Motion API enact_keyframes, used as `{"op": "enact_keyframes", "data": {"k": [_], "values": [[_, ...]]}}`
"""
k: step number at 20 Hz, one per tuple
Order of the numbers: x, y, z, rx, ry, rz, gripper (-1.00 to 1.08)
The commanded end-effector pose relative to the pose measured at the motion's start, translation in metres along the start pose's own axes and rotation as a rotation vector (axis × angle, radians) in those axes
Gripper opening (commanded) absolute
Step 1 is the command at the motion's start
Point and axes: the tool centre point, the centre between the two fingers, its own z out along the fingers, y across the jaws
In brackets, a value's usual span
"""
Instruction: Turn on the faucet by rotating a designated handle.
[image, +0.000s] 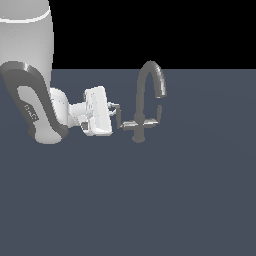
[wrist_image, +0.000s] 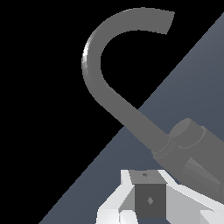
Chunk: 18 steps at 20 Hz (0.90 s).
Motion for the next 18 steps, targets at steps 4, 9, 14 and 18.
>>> {"op": "enact_keyframes", "data": {"k": [4,9,14,18], "values": [[-0.009,0.006,-0.006,0.037,-0.002,-0.065,-1.0],[-0.011,0.008,-0.008,0.047,-0.002,-0.083,-1.0],[-0.009,0.009,-0.008,0.047,-0.002,-0.083,-1.0],[-0.001,0.012,-0.006,0.047,-0.002,-0.083,-1.0]]}}
